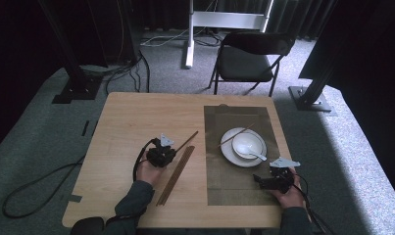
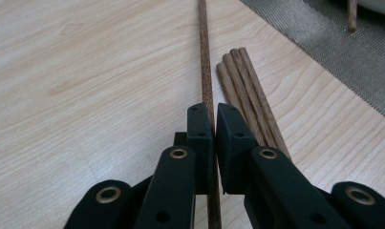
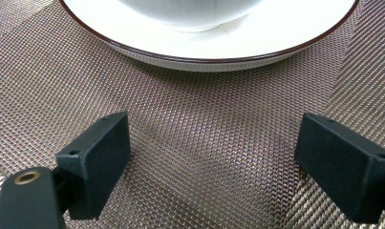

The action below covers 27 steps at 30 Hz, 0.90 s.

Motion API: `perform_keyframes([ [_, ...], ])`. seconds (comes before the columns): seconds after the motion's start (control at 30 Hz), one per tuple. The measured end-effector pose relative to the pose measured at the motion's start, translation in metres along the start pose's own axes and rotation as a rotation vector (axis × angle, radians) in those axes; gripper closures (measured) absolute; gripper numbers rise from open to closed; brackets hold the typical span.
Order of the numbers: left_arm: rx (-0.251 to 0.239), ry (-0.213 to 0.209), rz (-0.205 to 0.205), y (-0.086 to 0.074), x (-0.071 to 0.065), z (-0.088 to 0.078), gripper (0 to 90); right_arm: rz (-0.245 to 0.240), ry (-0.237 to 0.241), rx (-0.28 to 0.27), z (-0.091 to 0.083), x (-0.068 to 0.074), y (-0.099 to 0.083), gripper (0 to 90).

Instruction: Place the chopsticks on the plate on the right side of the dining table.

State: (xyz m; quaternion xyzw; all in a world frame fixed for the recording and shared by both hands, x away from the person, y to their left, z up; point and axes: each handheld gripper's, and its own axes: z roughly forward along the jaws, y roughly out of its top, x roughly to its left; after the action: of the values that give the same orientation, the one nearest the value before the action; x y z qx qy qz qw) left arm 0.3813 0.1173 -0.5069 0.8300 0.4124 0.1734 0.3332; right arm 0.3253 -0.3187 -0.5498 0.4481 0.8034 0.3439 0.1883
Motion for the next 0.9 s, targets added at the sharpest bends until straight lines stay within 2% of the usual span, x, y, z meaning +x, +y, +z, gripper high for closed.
perform_keyframes([
  [0.9, -0.069, -0.019, 0.01, 0.019, -0.01, -0.003, 85.4, -0.001, 0.0, 0.0, 0.0, 0.0, 0.0, 11.5],
])
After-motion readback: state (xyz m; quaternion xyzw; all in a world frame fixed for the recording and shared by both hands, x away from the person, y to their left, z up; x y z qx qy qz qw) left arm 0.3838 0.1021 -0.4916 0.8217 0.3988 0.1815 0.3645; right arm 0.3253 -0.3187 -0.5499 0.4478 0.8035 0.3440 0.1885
